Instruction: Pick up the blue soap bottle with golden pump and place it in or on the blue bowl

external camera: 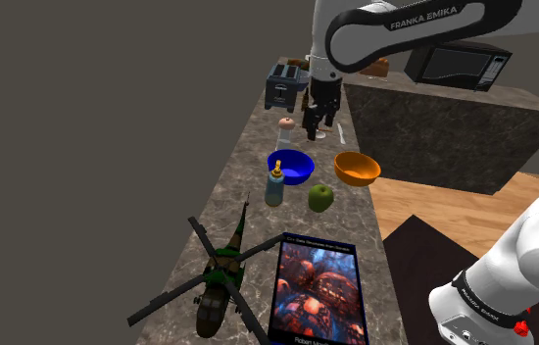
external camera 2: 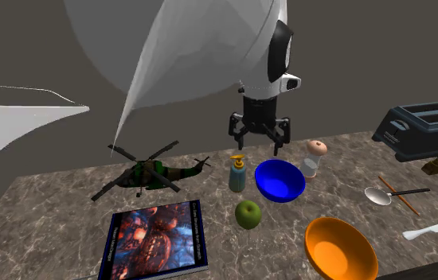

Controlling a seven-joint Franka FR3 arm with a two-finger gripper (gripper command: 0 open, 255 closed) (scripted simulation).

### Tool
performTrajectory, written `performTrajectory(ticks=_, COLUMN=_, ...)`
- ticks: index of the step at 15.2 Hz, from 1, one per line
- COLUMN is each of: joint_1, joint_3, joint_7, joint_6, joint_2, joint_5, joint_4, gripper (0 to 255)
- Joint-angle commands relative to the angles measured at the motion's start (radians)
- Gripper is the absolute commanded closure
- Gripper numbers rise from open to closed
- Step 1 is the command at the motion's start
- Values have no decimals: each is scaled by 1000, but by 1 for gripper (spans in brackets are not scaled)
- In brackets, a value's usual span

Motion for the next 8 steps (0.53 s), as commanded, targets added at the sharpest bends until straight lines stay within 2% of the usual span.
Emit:
performTrajectory(ticks=1, joint_1=8, joint_3=9, joint_7=6, joint_6=8, joint_2=77, joint_5=-4, joint_4=46, gripper=0)
performTrajectory(ticks=8, joint_1=44, joint_3=32, joint_7=23, joint_6=6, joint_2=351, joint_5=-27, joint_4=239, gripper=0)
